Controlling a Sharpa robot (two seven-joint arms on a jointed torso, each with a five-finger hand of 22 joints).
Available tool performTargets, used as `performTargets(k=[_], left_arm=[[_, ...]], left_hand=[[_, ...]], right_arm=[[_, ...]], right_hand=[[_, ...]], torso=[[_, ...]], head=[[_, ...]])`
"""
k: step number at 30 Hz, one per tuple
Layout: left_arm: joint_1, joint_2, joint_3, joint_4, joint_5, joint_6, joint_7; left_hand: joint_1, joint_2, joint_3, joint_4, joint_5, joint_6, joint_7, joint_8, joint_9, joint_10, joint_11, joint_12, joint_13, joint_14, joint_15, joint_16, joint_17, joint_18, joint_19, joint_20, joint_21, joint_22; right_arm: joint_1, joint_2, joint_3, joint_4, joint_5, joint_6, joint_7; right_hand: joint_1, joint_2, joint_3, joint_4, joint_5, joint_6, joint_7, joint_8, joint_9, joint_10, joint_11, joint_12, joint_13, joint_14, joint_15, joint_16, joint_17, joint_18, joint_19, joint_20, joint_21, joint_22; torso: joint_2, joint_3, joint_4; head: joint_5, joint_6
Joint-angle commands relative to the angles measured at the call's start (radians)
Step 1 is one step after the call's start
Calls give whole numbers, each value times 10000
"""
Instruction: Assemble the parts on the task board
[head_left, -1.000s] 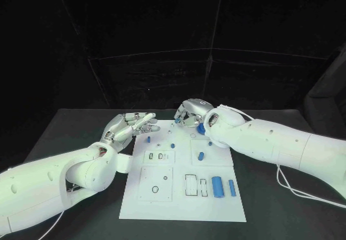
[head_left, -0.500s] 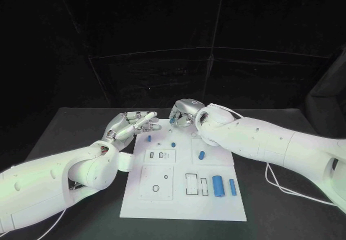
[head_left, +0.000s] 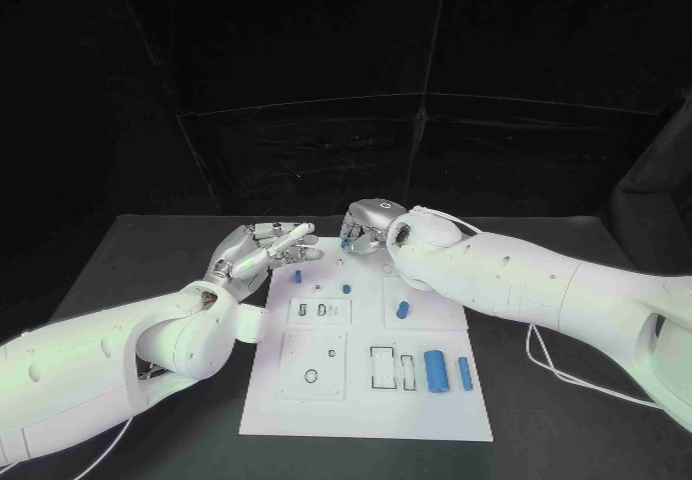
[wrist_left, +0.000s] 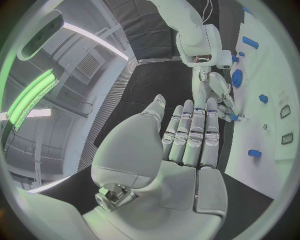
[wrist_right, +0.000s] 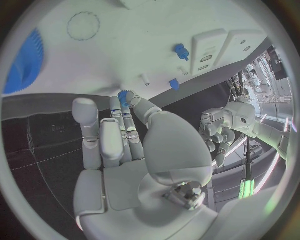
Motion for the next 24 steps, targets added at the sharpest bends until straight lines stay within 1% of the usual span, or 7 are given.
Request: performTargets(k=[1, 17, 19, 20, 21, 22, 24], left_arm=[[19, 10, 8, 16, -61, 166, 38], [23, 18, 8, 4, -61, 193, -12], [24, 17, 8, 4, -61, 197, -21], [24, 17, 8, 2, -61, 200, -26], [24, 17, 8, -2, -61, 204, -32], [25, 17, 8, -5, -61, 207, -35], [25, 15, 8, -12, -61, 214, -40]], left_hand=[[-41, 35, -19, -21, 12, 71, 12, -47, -3, 11, 47, -37, -14, 79, -10, -49, 12, 61, 65, -3, -32, -16], [-41, 35, -19, -21, 12, 71, 12, -47, -3, 11, 47, -37, -14, 79, -10, -49, 12, 61, 65, -3, -32, -16], [-41, 35, -19, -21, 12, 71, 12, -47, -3, 11, 47, -37, -14, 79, -10, -49, 12, 61, 65, -3, -32, -16], [-41, 35, -19, -21, 12, 71, 12, -47, -3, 11, 47, -37, -14, 79, -10, -49, 12, 61, 65, -3, -32, -16], [-41, 35, -19, -21, 12, 71, 12, -47, -3, 11, 47, -37, -14, 79, -10, -49, 12, 61, 65, -3, -32, -16], [-47, 34, -27, -31, 12, 69, 15, -58, -4, 7, 49, -50, -14, 74, -7, -61, 13, 60, 64, -2, -43, -24], [-48, 33, -29, -33, 12, 68, 15, -60, -4, 6, 50, -53, -15, 73, -7, -64, 13, 59, 64, -1, -45, -25]], right_arm=[[27, 46, 6, -13, -512, -45, -375], [25, 229, 3, -134, -561, 329, -429], [25, 236, 2, -153, -499, 204, -394], [25, 230, 2, -148, -476, 114, -377], [25, 213, 2, -126, -449, -16, -352], [24, 191, 2, -96, -422, -117, -332], [24, 120, 2, -9, -372, -306, -297]], right_hand=[[7, -116, 68, 22, 17, -56, 38, -12, 10, -16, 17, -50, -1, 243, 10, 40, 20, -200, 32, 47, 61, 15], [-80, -316, 141, 135, -24, -286, 125, -75, -27, -223, 102, -158, -20, 208, 85, 18, -87, -193, -46, 102, 71, -24], [-283, -692, -28, 259, -60, -1333, 430, -100, -94, -1129, 414, -238, -54, 6, 327, -386, -796, -118, -415, 266, -339, -681], [-328, -892, -213, 292, -102, -1947, 453, -74, -108, -1564, 470, -232, -61, -67, 379, -536, -1045, -72, -566, 332, -516, -946], [-264, -948, -485, 421, -109, -2929, 451, -107, -91, -1997, 482, -144, -22, -104, 376, -635, -1202, -19, -694, 414, -670, -1145], [-222, -980, -640, 488, -107, -3224, 446, -116, -98, -2118, 489, -116, -17, -113, 392, -673, -1268, 15, -721, 410, -714, -1207], [-167, -981, -766, 551, -99, -3017, 462, -70, -62, -2163, 500, -61, -8, -115, 401, -695, -1311, 8, -712, 426, -719, -1214]], torso=[[5, 6, 2], [10, 3, 20], [12, 4, 19], [12, 7, 10], [11, 8, 7], [12, 13, 8], [10, 20, 4]], head=[[17, -1], [19, -27], [22, -26], [32, -17], [36, -11], [35, -3], [28, -4]])
